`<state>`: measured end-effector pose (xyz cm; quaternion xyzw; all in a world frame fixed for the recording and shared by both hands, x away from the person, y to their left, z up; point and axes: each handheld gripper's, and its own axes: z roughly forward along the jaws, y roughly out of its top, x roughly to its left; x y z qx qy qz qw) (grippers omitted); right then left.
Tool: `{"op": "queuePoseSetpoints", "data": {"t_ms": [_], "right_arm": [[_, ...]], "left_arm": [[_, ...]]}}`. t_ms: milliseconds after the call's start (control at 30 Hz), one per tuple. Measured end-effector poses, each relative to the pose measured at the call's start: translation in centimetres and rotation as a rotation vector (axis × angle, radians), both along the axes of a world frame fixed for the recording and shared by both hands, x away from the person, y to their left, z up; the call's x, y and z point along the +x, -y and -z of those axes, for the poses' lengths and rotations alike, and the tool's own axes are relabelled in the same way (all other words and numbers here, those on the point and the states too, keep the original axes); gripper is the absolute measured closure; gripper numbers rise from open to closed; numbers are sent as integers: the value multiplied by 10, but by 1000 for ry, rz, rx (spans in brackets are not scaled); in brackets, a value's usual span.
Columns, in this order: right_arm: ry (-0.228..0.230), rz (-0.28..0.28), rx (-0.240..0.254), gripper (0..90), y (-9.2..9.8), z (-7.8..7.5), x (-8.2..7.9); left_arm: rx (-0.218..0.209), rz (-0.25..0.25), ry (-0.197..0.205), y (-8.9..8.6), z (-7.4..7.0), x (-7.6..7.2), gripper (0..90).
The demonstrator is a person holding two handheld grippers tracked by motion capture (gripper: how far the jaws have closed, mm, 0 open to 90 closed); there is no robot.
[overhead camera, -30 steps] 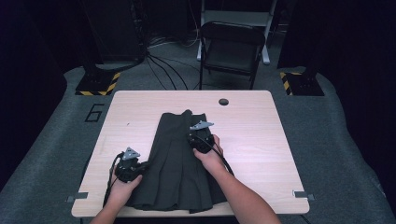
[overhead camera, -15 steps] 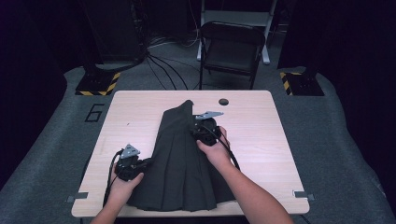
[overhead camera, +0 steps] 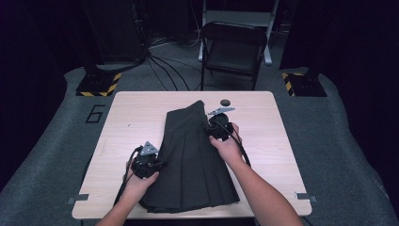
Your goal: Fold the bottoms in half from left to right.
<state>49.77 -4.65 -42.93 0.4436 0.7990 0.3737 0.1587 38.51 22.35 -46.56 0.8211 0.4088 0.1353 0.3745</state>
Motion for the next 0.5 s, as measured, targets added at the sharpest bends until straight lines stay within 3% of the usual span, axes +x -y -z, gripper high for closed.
{"op": "queuePoseSetpoints", "data": {"t_ms": [200,500], "right_arm": [[-36,27,-29,776,5,31,13],[-103,19,-65,724,10,61,28]], "left_arm": [[-2,-21,-17,9,16,3,854],[10,-15,-40,7,33,-1,694]]}}
